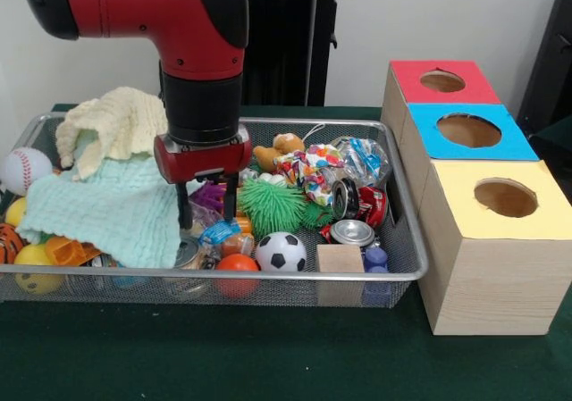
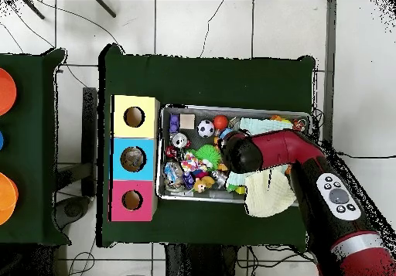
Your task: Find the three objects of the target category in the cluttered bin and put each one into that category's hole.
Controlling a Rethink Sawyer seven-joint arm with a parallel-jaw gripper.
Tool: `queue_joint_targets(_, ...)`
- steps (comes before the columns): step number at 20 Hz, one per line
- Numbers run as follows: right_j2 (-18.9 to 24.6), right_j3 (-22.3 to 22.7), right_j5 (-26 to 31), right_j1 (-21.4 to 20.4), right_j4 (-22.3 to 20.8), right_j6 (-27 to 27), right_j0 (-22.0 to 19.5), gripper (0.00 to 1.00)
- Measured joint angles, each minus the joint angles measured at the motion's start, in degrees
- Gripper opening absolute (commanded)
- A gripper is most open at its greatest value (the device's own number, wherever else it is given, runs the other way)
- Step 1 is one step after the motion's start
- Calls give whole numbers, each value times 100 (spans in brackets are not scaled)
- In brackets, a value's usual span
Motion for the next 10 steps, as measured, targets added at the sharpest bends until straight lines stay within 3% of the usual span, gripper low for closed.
queue_joint_targets(10, -7, -80, 1, 47, -6, 0, 4, 100)
